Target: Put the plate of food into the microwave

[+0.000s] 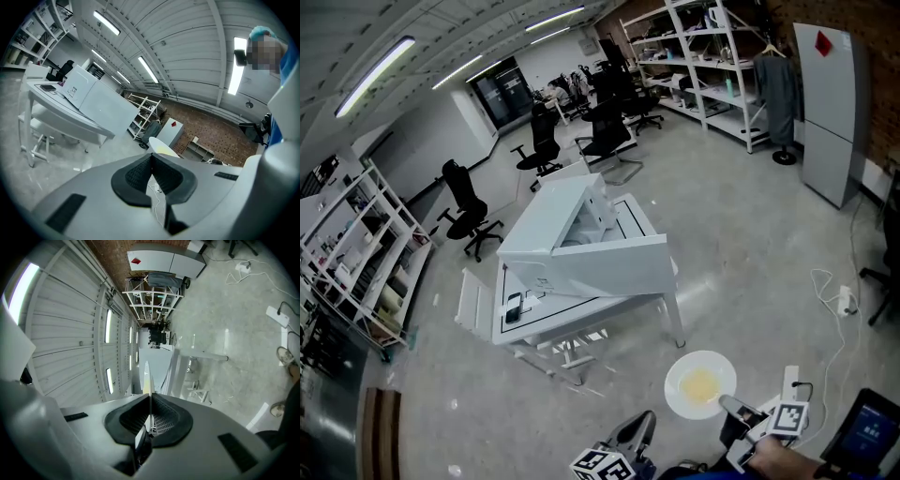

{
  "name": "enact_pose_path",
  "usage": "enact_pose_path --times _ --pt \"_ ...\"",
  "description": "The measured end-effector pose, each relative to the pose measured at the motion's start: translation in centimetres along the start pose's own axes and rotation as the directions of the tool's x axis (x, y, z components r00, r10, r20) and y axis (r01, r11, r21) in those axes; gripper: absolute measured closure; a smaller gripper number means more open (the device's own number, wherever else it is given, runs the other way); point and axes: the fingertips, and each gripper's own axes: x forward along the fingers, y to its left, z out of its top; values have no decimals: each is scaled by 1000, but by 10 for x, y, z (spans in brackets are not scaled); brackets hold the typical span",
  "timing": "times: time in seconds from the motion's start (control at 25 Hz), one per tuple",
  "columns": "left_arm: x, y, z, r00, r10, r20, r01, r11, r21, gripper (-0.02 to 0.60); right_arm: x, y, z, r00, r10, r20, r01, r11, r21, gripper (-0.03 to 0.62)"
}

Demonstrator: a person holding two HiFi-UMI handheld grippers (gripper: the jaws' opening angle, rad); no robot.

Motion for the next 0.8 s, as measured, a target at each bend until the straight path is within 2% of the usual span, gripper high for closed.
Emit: enact_pose_path --times 0.24,0.48,0.8 --pt "50 -10 8 1000 -13 -12 13 1000 23 575 2 -5 48 1000 11 16 -11 1000 8 582" --pt "110 -33 18 1000 -22 -13 23 999 38 575 -2 -9 111 1000 9 29 -9 1000 2 582" --pt "186 -57 16 1000 -17 -20 18 999 47 575 -11 -21 188 1000 9 29 -8 1000 -8 582"
